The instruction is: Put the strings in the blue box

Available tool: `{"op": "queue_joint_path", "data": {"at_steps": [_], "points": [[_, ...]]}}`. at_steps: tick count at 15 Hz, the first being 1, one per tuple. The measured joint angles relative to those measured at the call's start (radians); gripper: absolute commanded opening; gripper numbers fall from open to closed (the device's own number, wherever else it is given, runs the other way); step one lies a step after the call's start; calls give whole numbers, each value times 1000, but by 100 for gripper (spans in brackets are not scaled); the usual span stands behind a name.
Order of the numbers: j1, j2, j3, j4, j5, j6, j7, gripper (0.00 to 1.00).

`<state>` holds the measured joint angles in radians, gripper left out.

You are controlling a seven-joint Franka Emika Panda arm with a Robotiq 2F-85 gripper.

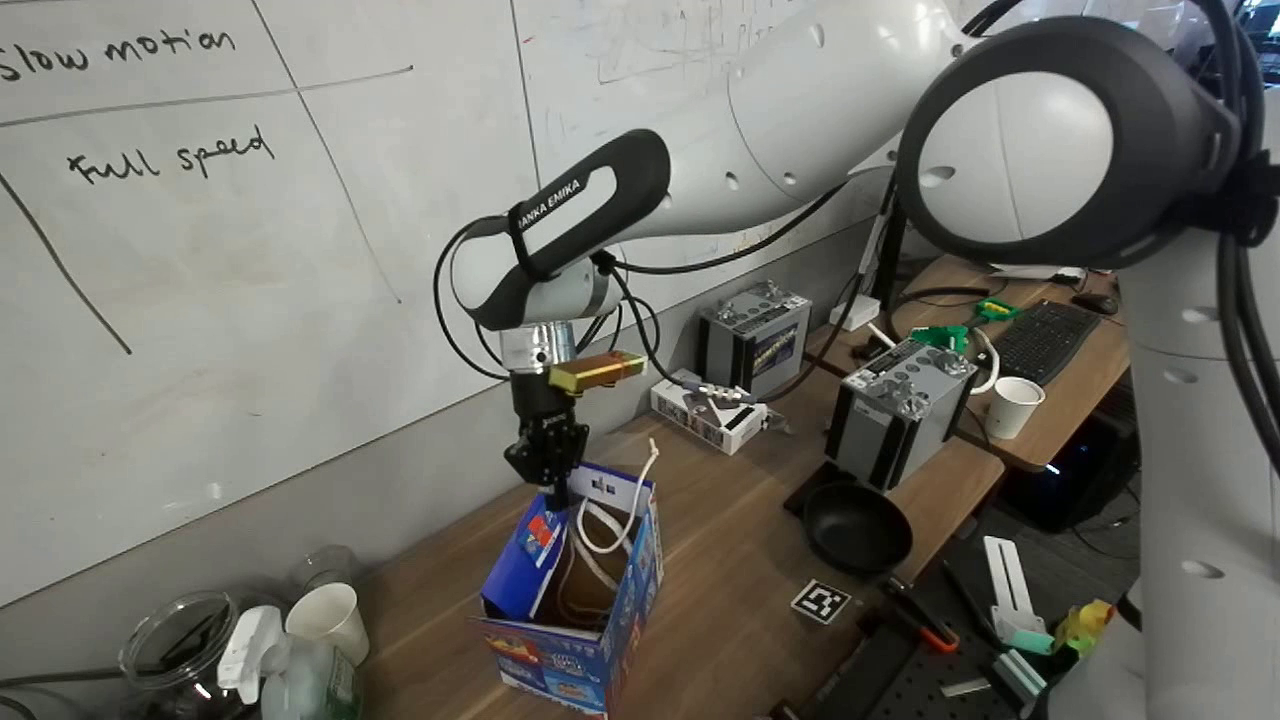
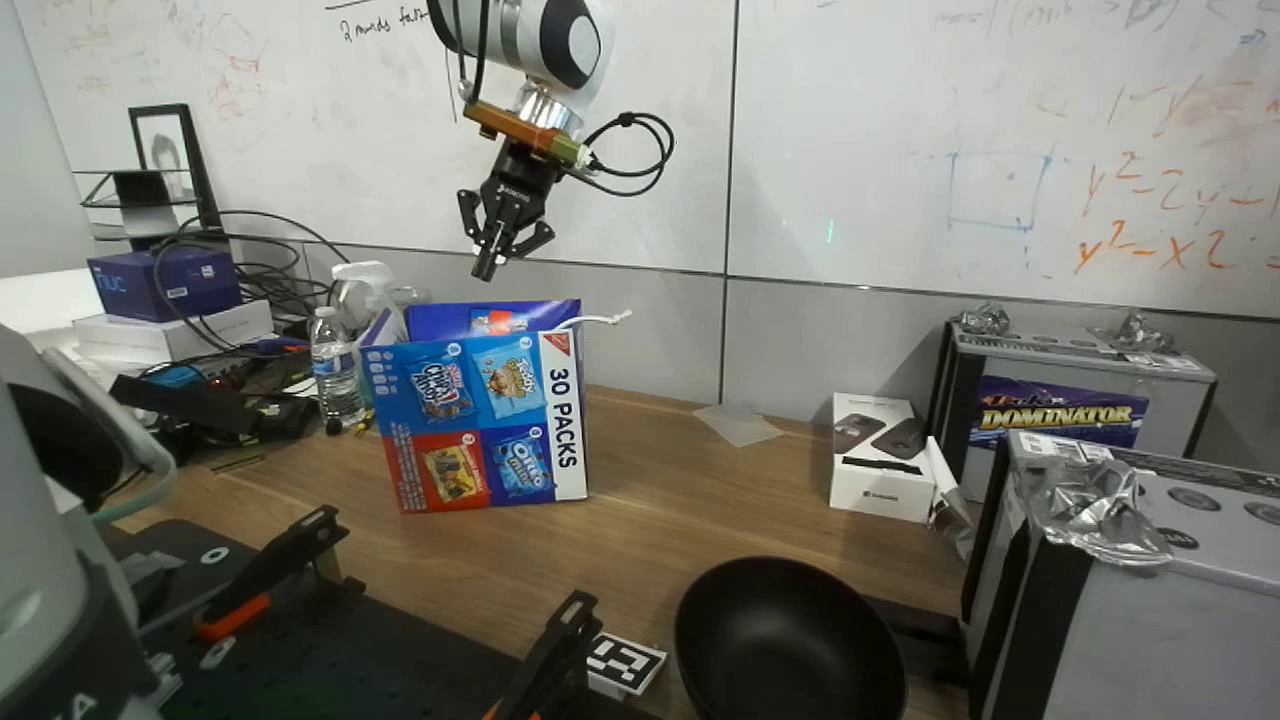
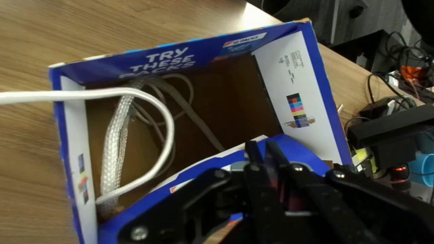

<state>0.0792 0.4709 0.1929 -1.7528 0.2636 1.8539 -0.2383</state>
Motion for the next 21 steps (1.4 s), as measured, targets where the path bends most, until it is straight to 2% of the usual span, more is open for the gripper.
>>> {"op": "queue_joint_path", "data": {"at_steps": [5, 11, 13, 15, 19, 20, 21], "points": [[24, 8, 9, 0, 44, 0, 32, 5], [35, 12, 5, 0, 28, 1, 59, 5], [35, 6, -5, 3, -18, 1, 60, 6], [35, -16, -25, 6, -112, 0, 59, 5], [24, -127, -79, -14, -279, -4, 57, 5], [16, -168, -89, -28, -295, -7, 56, 31], [6, -212, -99, -44, -300, -12, 56, 32]]}}
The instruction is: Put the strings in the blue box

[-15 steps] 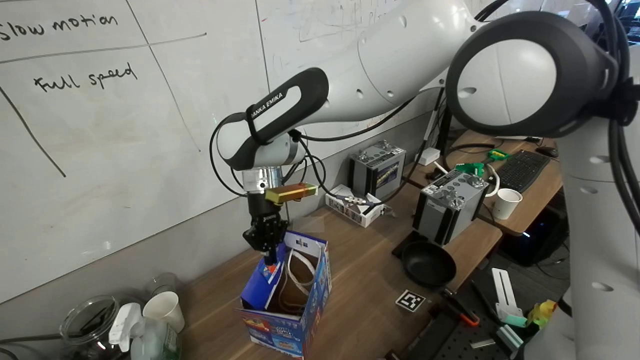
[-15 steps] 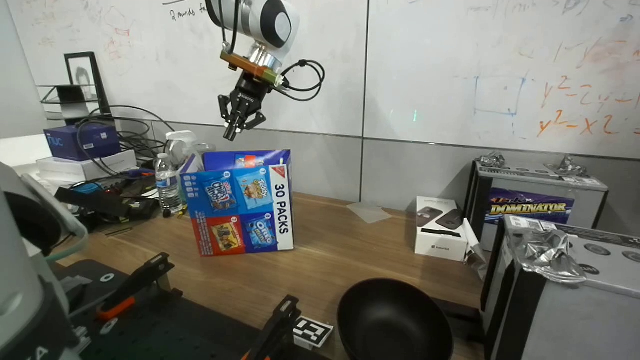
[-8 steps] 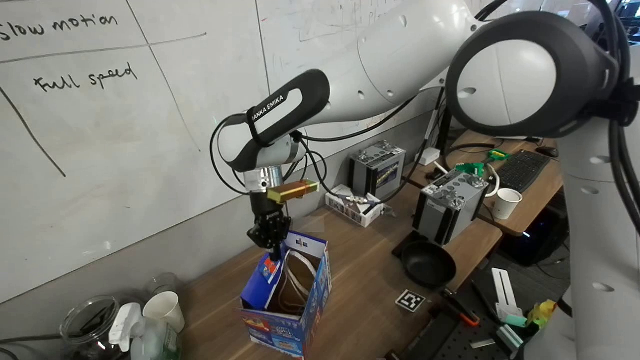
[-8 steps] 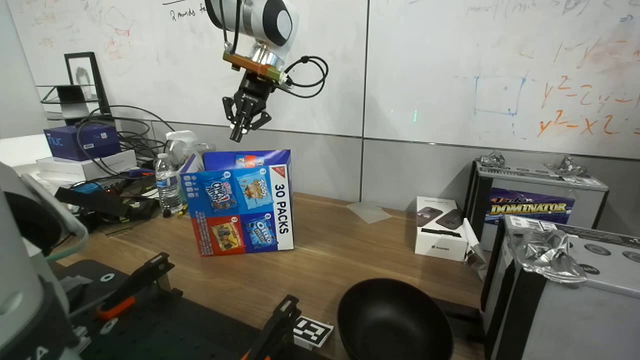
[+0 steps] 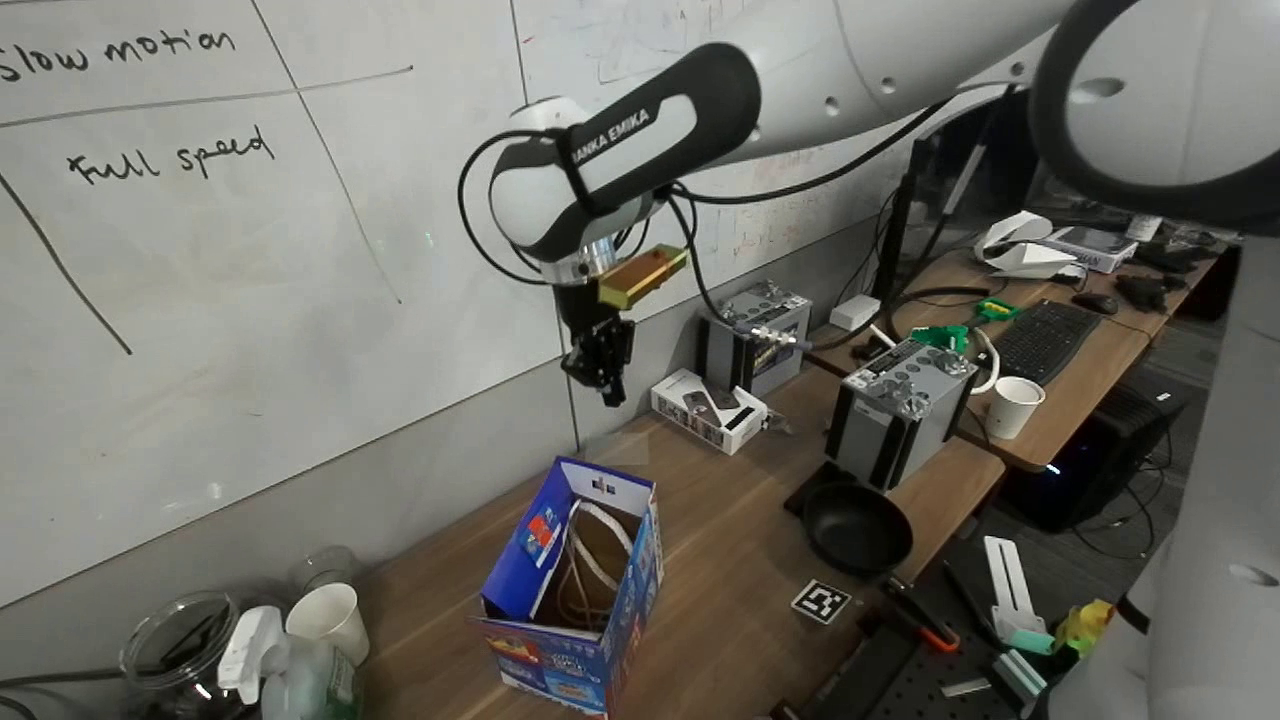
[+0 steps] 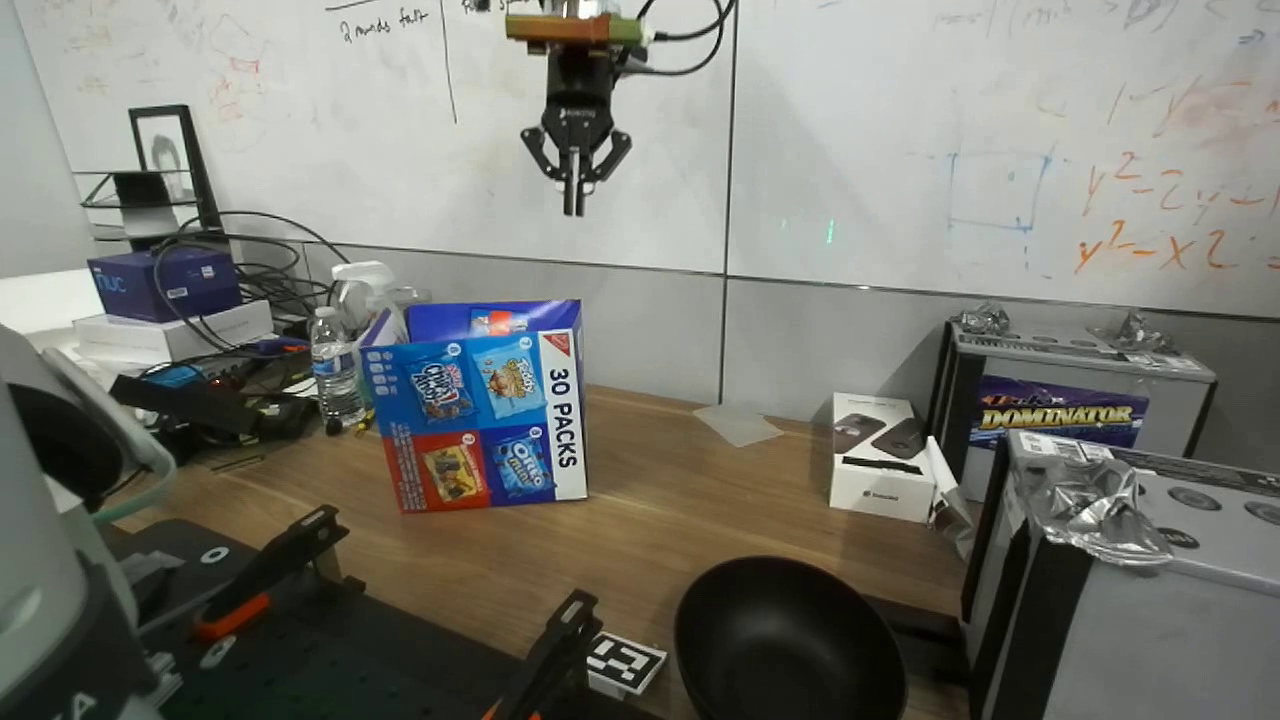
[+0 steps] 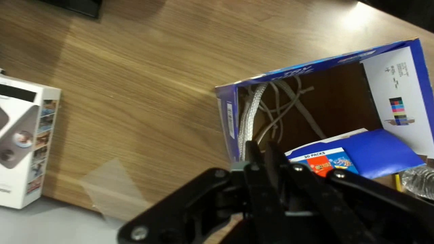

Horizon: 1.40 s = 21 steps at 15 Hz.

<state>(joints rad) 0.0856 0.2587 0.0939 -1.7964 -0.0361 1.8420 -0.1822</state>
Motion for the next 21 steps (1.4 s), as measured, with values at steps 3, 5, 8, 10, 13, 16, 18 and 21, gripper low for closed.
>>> {"op": "queue_joint_path", "data": {"at_steps": [3, 5, 8, 10, 13, 16, 18, 21], "points": [[-31, -145, -30, -57, -1, -35, 1, 55], [-48, -245, -49, -95, -8, -77, 3, 71], [-69, -397, -75, -148, -29, -168, 4, 95], [-80, -500, -88, -188, -41, -229, 4, 100], [-84, -648, -99, -260, -64, -294, 5, 100], [-85, -761, -102, -339, -66, -324, 34, 100], [-85, -820, -102, -397, -66, -326, 55, 100], [-85, -882, -102, -478, -66, -325, 83, 100]]}}
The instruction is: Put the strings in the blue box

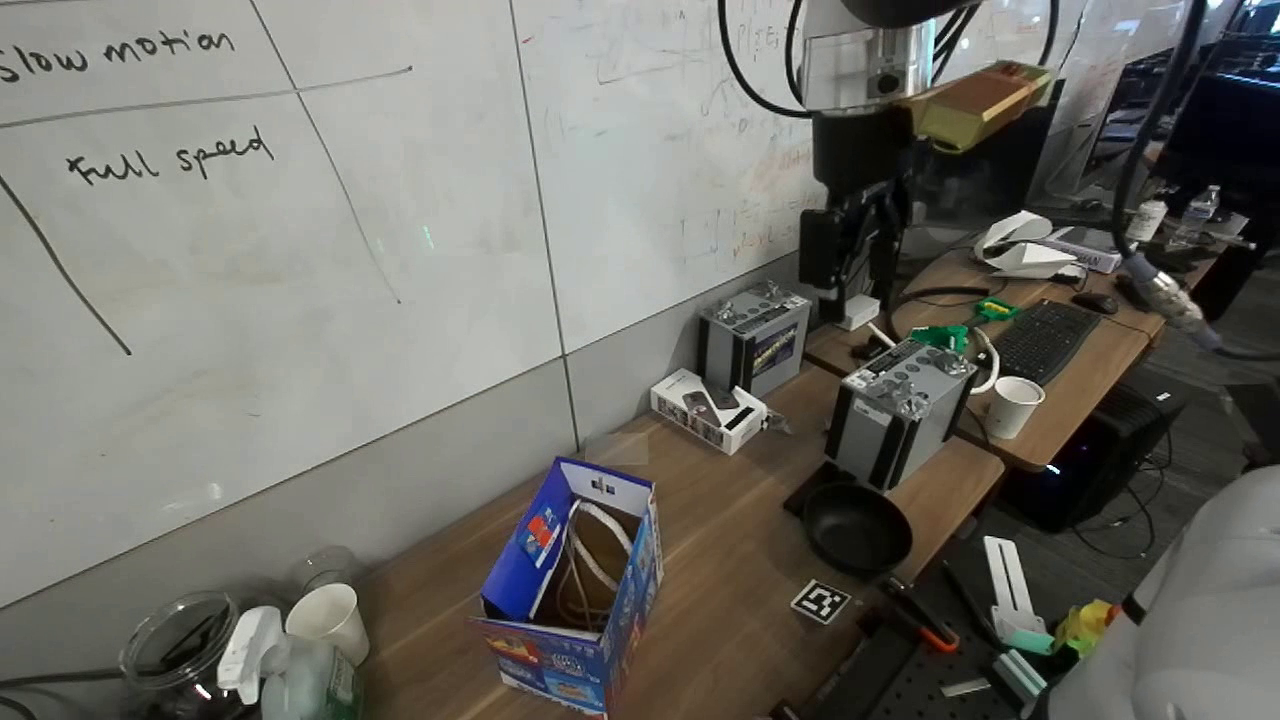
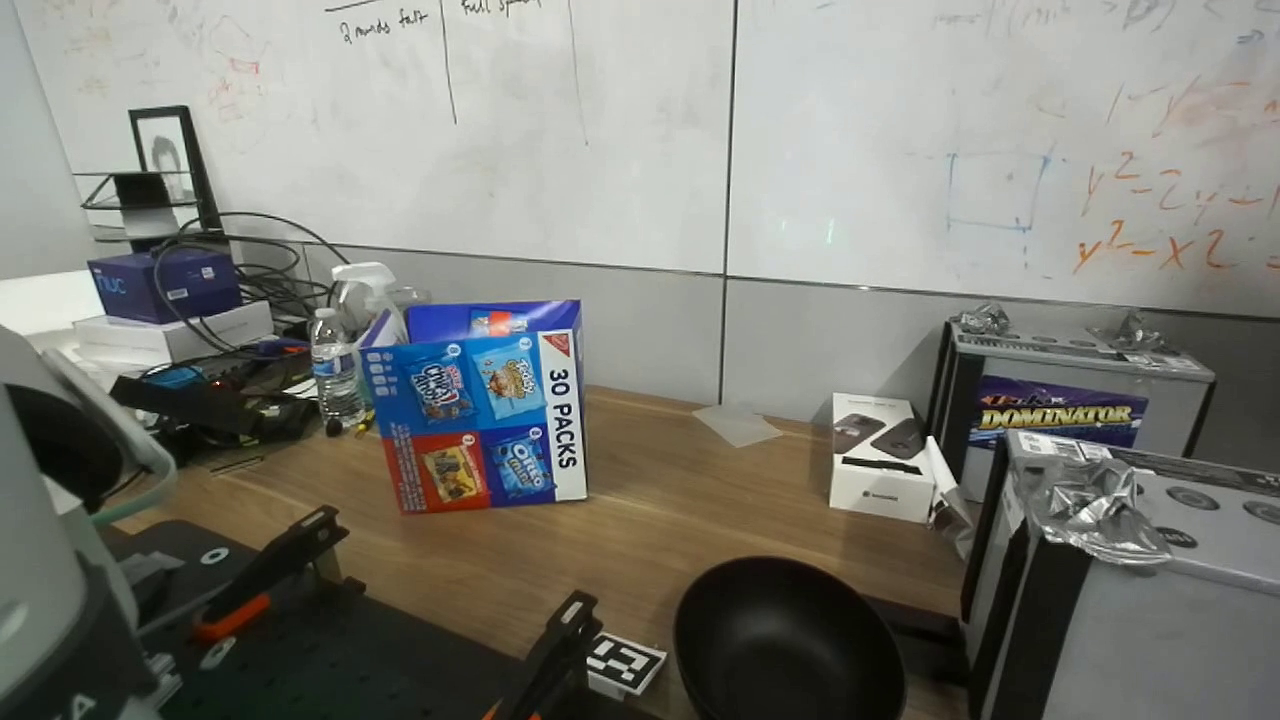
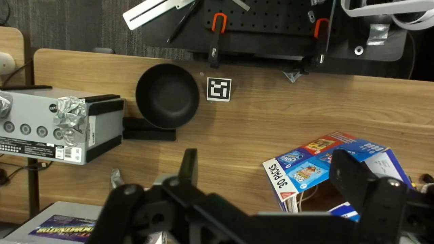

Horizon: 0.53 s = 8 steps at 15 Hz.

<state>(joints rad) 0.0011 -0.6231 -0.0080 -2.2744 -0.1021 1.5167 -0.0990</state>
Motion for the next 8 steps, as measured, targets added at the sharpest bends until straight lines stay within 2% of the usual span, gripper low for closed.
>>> {"op": "queue_joint_path", "data": {"at_steps": [8], "points": [[-7, -92, -9, -110, 0, 2, 52, 100]]}}
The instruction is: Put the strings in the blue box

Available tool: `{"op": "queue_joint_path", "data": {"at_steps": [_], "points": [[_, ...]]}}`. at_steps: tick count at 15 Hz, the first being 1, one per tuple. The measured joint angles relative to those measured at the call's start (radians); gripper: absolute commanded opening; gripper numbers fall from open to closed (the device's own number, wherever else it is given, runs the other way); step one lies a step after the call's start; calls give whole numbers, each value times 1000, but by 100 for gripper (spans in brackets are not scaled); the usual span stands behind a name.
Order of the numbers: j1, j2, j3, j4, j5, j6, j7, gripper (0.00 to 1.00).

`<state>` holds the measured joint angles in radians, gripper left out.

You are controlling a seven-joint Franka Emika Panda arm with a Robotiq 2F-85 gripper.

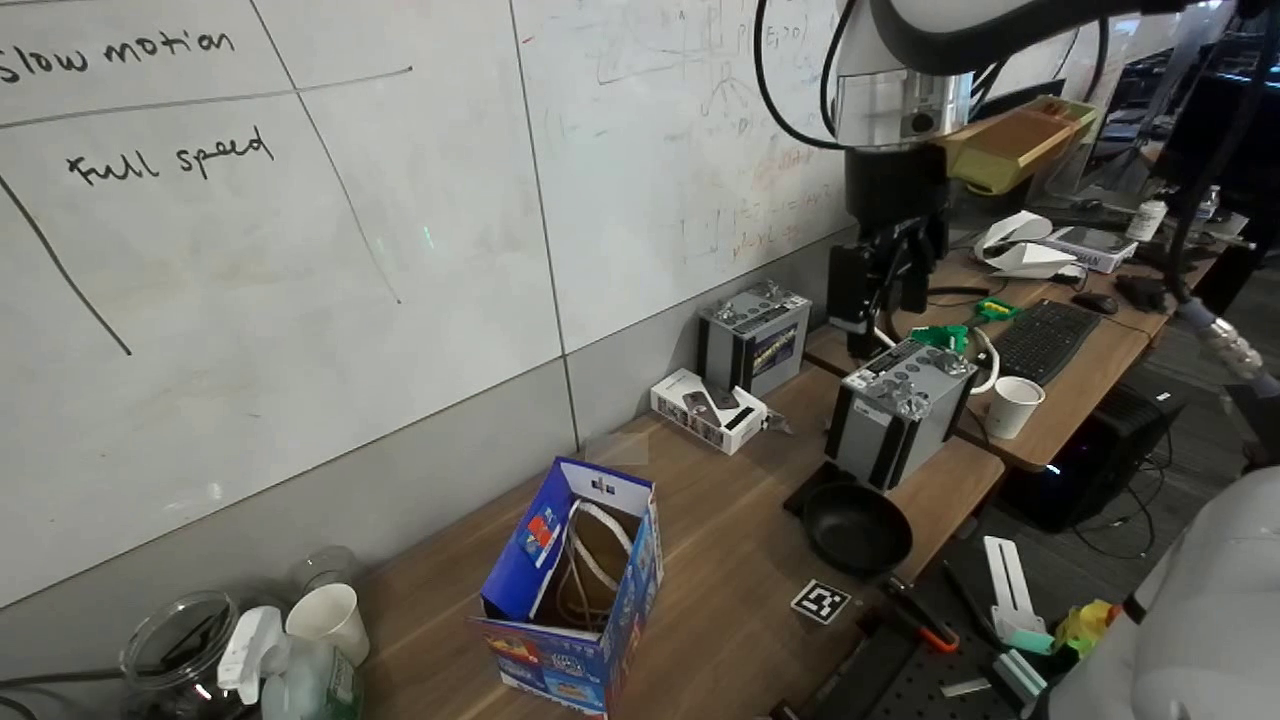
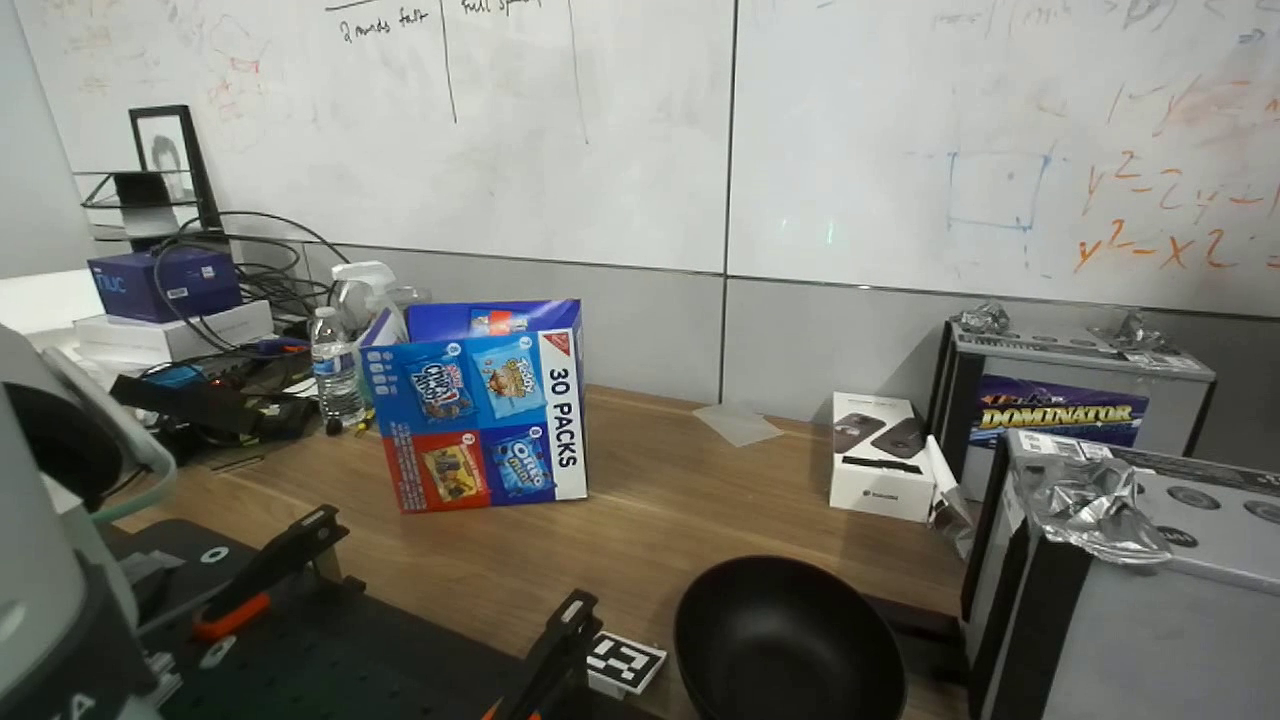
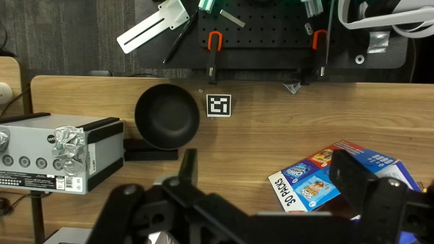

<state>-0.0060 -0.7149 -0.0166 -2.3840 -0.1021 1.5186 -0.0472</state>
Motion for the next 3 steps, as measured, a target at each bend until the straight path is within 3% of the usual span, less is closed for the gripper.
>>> {"op": "queue_joint_path", "data": {"at_steps": [3], "points": [[-2, -9, 0, -7, 0, 1, 3, 100]]}}
